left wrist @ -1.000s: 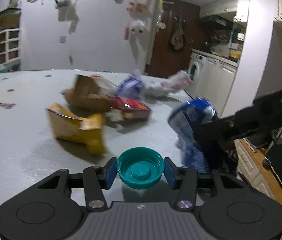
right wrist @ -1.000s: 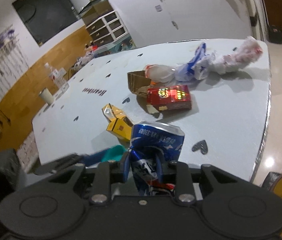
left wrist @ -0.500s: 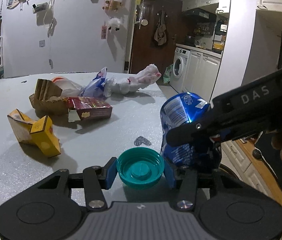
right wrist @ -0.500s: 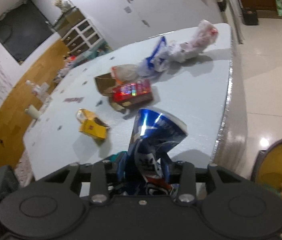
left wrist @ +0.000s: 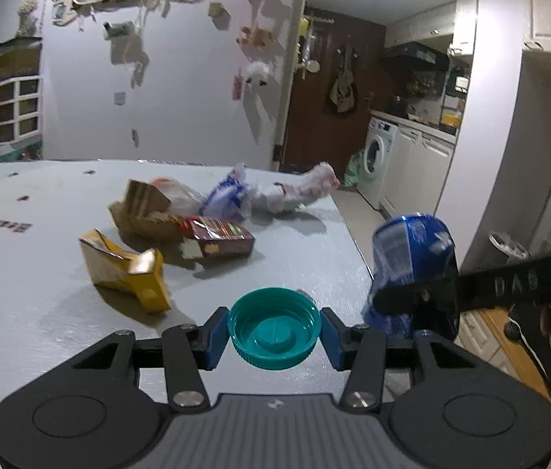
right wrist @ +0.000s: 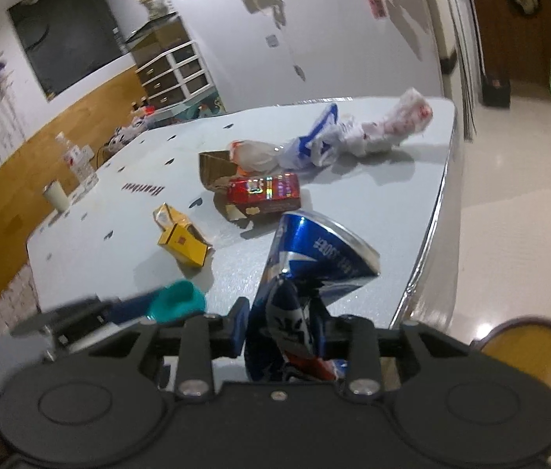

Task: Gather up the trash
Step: 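Carry the bottle cap and blue can in both tools over the wastebasket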

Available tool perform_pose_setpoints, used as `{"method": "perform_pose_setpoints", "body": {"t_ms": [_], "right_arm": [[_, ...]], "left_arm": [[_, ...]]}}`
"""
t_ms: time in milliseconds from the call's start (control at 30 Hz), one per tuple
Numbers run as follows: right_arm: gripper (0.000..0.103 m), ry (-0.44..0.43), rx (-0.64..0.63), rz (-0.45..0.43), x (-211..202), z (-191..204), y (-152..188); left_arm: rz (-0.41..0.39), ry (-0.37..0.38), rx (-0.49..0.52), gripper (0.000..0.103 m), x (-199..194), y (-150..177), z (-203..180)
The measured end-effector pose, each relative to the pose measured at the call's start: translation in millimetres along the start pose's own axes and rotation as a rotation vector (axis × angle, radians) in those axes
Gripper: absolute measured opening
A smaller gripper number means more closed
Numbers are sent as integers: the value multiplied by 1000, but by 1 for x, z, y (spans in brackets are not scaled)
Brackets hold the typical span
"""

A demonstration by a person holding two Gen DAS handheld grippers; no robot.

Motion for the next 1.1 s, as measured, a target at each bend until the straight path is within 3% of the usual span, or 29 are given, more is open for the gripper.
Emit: {"method": "perform_pose_setpoints", "body": {"t_ms": [233,467,1100], "right_arm": [[34,72,-141,-72,-24,15,12],[34,106,-157,-119,-53,5,20],[34,274,-85,-200,-131,-86,48]], "left_arm": [[-25,-31,-30,50,-25,-7,-6],[-49,-27,-21,50,-38,-11,-28],[-45,68,57,50,-14,-21,-130]]}}
Point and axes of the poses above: each gripper's, at about its wrist camera, not at the fingertips, and x roughly the way its jaws point, z to its left, y to its underside, the point moved 2 cm from there along x, roughly the way its jaws point, and after that the axes turned 8 degrees about x, right-handed, at the moved point
